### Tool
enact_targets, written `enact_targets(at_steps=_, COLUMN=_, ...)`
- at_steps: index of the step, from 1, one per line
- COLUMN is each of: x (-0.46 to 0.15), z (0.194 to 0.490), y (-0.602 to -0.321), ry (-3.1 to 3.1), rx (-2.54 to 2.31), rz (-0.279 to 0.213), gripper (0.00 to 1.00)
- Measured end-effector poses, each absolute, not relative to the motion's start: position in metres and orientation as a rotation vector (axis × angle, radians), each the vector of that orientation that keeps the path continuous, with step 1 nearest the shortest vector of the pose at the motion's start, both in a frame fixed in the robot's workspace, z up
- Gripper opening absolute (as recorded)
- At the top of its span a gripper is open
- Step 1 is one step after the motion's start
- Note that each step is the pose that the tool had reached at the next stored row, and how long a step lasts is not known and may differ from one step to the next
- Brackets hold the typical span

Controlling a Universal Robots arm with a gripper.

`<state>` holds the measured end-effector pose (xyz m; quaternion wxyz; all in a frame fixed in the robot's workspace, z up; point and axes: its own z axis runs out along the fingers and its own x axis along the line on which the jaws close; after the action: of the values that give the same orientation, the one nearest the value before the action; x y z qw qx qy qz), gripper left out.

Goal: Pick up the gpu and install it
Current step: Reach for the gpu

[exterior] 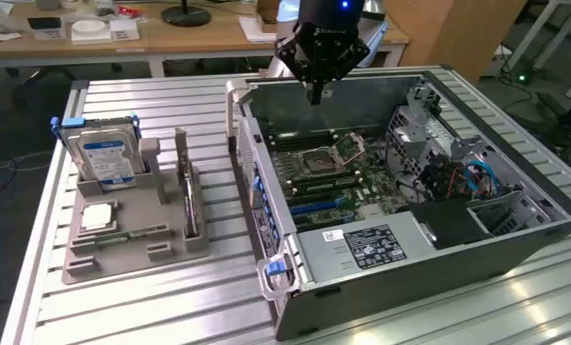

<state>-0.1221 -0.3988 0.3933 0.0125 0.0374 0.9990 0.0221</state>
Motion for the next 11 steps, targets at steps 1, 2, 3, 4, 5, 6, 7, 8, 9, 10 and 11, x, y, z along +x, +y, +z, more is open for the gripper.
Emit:
enact_targets(at_steps=1, x=-0.1221, z=0.3933, y=-0.3988, ry=3.114, rx=0.117, rz=0.069, gripper=0.11)
enact_targets(at_steps=2, x=-0.1221, z=0.3933, y=-0.3988, ry=3.114, rx=0.117, rz=0.069, gripper=0.11)
enact_targets(at_steps=3, x=-0.1221, z=0.3933, y=-0.3988, ry=3.114, rx=0.117, rz=0.069, gripper=0.11)
enact_targets(at_steps=4, x=-0.1222, z=0.3933, y=-0.3988, ry=3.114, rx=0.117, rz=0.069, gripper=0.11)
enact_targets(at_steps=5, x=-0.1223, z=0.3933, y=-0.3988, ry=3.114, rx=0.117, rz=0.069, gripper=0.11)
enact_targets(at_steps=6, x=-0.1225, z=0.3933, y=-0.3988, ry=3.114, rx=0.117, rz=0.069, gripper=0.11)
enact_targets(at_steps=7, x=-0.1229, z=0.3933, y=-0.3988, ry=3.114, rx=0.117, rz=0.069, gripper=0.11)
enact_targets(at_steps=8, x=-0.1234, z=0.3933, y=-0.3989, ry=3.114, rx=0.117, rz=0.069, gripper=0.11)
enact_targets(at_steps=9, x=-0.1242, z=0.3933, y=-0.3989, ry=3.114, rx=0.117, rz=0.069, gripper=0.11)
enact_targets(at_steps=10, x=-0.1254, z=0.3934, y=-0.3989, ry=3.114, rx=0.117, rz=0.069, gripper=0.11)
enact_targets(at_steps=11, x=-0.1268, z=0.3933, y=-0.3988, ry=3.114, rx=0.117, rz=0.069, gripper=0.11)
